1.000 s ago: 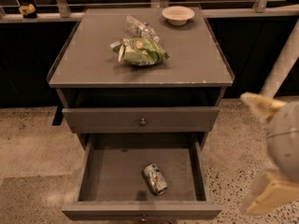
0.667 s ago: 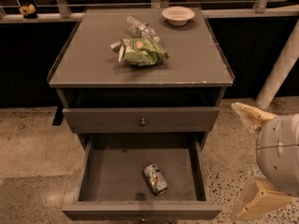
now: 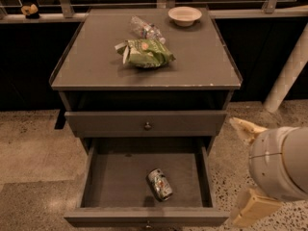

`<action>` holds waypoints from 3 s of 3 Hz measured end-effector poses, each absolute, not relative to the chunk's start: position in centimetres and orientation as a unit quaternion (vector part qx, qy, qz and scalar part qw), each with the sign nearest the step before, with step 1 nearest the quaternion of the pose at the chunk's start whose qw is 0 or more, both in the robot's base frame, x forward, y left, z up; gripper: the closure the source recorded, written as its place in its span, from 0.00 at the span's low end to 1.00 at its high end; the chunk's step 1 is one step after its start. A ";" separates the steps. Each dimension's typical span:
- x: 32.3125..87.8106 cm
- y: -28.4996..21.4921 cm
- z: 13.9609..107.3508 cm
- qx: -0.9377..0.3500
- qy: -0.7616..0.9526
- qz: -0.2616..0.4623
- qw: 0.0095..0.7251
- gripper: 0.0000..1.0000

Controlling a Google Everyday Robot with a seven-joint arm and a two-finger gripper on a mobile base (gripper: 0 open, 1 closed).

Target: Pick 7up can from middle drawer and place on counter

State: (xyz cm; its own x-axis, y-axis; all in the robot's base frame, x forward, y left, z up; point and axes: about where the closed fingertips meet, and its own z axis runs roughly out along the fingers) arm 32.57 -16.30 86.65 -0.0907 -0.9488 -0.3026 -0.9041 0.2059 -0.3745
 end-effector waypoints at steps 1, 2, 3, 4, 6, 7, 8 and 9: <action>33.6 -16.3 80.3 -0.624 0.747 -0.009 0.230 0.00; 34.7 -15.4 74.4 -0.622 0.749 0.008 0.227 0.00; 38.2 -13.9 70.2 -0.623 0.751 0.004 0.219 0.00; 39.0 -13.9 69.8 -0.626 0.749 0.001 0.219 0.00; 47.5 -13.9 67.9 -0.625 0.745 -0.022 0.231 0.00; 51.5 -13.6 65.4 -0.619 0.756 -0.009 0.213 0.00; 54.1 -12.6 60.3 -0.613 0.768 0.033 0.181 0.00; 54.1 -12.6 60.3 -0.613 0.768 0.033 0.181 0.00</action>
Offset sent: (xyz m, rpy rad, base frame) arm 0.0393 0.0202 -0.1939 0.0904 0.1177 0.0001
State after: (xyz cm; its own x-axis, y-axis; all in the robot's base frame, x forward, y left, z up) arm 54.15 -12.62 60.31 -0.1831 -0.9297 -0.3196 -0.9538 0.2468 -0.1713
